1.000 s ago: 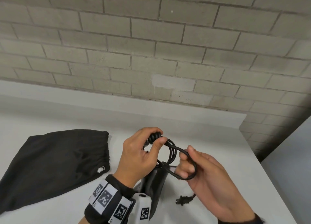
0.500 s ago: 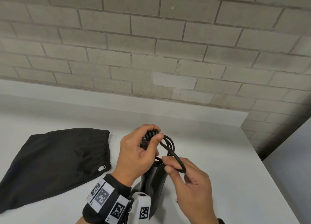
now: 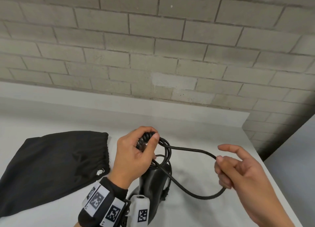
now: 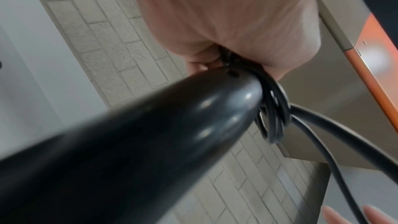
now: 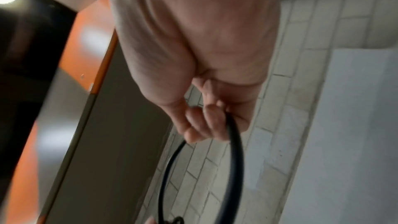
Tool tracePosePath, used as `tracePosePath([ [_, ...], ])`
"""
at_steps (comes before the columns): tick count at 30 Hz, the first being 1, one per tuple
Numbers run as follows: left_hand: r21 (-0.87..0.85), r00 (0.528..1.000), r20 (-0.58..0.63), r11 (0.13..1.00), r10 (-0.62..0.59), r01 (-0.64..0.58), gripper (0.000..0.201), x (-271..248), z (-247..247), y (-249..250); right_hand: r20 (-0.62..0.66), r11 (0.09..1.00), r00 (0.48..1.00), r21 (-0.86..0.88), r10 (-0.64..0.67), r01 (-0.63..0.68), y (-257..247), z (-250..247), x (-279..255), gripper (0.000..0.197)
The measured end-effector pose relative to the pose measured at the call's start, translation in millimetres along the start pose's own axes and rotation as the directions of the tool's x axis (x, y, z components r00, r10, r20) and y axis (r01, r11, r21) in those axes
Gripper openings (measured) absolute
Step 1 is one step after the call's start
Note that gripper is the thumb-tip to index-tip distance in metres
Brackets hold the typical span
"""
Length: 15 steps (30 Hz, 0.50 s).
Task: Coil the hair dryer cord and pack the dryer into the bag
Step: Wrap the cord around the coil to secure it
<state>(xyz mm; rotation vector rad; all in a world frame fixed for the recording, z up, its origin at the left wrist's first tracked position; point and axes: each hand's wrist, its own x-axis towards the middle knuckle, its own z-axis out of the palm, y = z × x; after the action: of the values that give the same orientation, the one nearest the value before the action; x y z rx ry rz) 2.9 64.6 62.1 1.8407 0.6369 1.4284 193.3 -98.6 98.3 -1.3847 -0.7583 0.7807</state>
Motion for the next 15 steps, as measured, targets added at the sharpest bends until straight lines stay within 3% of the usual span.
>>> tracePosePath([
  [1, 0.014, 1.0, -0.009, 1.0, 0.001, -0.001, 0.012, -0.2, 1.3, 0.1, -0.048, 0.995, 0.997, -0.077, -0.067, 0.063, 2.9, 3.1, -0.1, 0.027],
  [3, 0.027, 1.0, -0.027, 1.0, 0.002, -0.002, 0.015, -0.3, 1.6, -0.7, -0.168, 0.941, 0.955, -0.279, -0.243, 0.191, 10.9, 15.9, -5.4, 0.024],
  [5, 0.049, 0.999, -0.032, 0.999, 0.01, -0.008, 0.014, 0.0, 0.6, -0.9, -0.221, 0.773, 0.823, -0.531, -0.523, 0.348, 10.9, 36.6, -16.0, 0.022],
  [7, 0.061, 0.999, -0.032, 0.998, 0.011, -0.009, 0.013, 0.2, 1.1, 0.0, -0.115, 0.597, 0.678, -0.596, -0.726, 0.538, 12.5, 58.3, -25.9, 0.016],
  [8, 0.062, 0.999, -0.032, 0.998, 0.012, -0.01, 0.011, 0.1, 2.1, 0.7, -0.037, 0.561, 0.671, -0.583, -0.741, 0.587, 15.2, 69.3, -29.7, 0.016],
  [9, 0.063, 0.999, -0.031, 0.998, 0.015, -0.013, 0.01, -0.3, 3.1, 1.2, 0.059, 0.576, 0.718, -0.553, -0.694, 0.602, 18.0, 77.2, -30.3, 0.018],
  [11, 0.072, 1.0, -0.023, 0.997, 0.02, -0.018, 0.012, -1.8, 4.7, 1.5, 0.235, 0.668, 0.858, -0.547, -0.457, 0.505, 24.0, 87.9, -27.9, 0.026],
  [12, 0.073, 1.0, -0.02, 0.997, 0.019, -0.018, 0.011, -2.6, 4.7, 1.5, 0.298, 0.693, 0.892, -0.562, -0.341, 0.452, 29.4, 90.8, -27.1, 0.028],
  [13, 0.07, 1.0, -0.019, 0.997, 0.016, -0.015, 0.01, -3.2, 4.1, 1.4, 0.348, 0.717, 0.903, -0.559, -0.252, 0.416, 35.5, 91.1, -26.2, 0.027],
  [15, 0.054, 1.0, -0.029, 0.999, 0.006, -0.004, 0.009, -2.5, 1.9, 1.2, 0.385, 0.742, 0.894, -0.525, -0.23, 0.417, 34.3, 88.5, -28.1, 0.018],
])
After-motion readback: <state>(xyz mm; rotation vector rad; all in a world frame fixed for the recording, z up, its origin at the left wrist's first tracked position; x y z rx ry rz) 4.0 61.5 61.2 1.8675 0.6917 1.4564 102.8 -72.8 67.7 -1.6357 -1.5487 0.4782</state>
